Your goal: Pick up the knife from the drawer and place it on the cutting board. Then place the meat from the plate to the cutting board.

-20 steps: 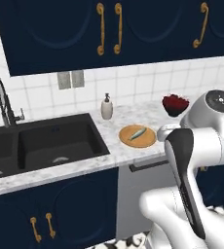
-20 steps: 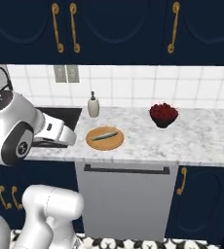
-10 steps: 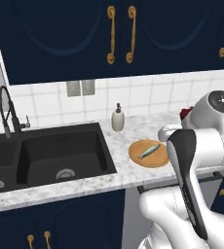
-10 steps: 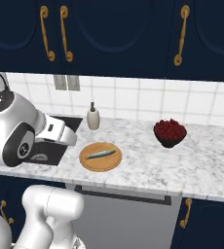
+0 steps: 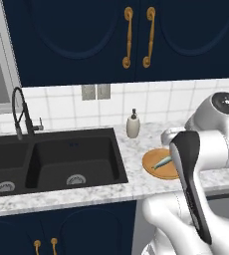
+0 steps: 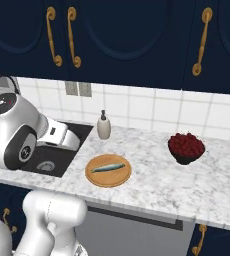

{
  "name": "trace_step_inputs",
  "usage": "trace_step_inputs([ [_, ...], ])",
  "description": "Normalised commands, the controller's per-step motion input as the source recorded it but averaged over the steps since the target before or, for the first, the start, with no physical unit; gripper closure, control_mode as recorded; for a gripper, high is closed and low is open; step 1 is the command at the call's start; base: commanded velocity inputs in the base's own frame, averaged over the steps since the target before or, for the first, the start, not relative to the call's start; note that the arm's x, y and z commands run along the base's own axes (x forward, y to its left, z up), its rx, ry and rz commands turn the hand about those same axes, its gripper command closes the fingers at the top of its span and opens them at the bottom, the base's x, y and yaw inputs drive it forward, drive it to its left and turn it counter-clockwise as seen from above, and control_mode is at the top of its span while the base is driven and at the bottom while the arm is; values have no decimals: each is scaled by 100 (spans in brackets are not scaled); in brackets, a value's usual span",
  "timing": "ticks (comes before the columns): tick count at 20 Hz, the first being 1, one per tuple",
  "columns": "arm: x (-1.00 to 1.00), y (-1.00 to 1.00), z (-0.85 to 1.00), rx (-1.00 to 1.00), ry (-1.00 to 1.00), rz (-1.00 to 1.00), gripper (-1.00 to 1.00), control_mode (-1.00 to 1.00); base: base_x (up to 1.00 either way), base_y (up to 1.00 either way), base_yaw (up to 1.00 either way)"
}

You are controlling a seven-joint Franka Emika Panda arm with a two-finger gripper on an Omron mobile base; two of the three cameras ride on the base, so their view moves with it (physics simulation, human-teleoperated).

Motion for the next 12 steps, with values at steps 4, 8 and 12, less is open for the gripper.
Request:
trace_step_inputs([
  [4,15,-4,-48,10,25,-5,-100,-100,0,0,0],
  [8,63,-19,-54,13,23,-22,-100,-100,0,0,0],
  [12,73,-13,-32,2,18,-26,-100,-100,0,0,0],
])
